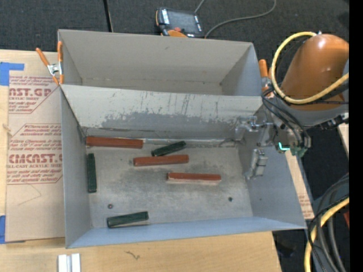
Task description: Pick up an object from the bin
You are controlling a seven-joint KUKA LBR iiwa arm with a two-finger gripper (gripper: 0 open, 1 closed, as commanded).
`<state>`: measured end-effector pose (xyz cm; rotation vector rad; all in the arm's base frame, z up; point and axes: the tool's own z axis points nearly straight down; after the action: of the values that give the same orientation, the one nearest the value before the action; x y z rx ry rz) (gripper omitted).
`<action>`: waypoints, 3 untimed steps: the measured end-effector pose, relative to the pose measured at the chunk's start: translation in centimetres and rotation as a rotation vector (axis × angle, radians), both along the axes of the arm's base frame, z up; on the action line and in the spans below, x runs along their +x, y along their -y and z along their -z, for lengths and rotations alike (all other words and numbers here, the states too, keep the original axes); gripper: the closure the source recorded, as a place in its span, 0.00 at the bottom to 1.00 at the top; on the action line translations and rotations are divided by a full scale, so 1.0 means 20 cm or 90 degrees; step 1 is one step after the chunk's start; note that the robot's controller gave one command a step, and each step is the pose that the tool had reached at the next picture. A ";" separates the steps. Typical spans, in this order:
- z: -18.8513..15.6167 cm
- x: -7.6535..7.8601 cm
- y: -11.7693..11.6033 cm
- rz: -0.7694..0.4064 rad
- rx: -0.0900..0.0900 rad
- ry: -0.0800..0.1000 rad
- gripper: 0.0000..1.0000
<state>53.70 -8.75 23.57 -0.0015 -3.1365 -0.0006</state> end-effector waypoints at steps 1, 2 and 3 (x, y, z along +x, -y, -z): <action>0.61 -0.06 -0.27 0.010 0.001 -0.001 0.00; 0.84 0.21 -0.40 0.006 0.001 0.008 0.00; 0.83 0.20 -0.40 0.007 0.000 0.004 1.00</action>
Offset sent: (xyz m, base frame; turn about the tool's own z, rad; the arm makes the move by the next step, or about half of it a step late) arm -0.0105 0.0511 -0.1177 0.0188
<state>57.68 -0.82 7.00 -0.0191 -3.1424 0.0002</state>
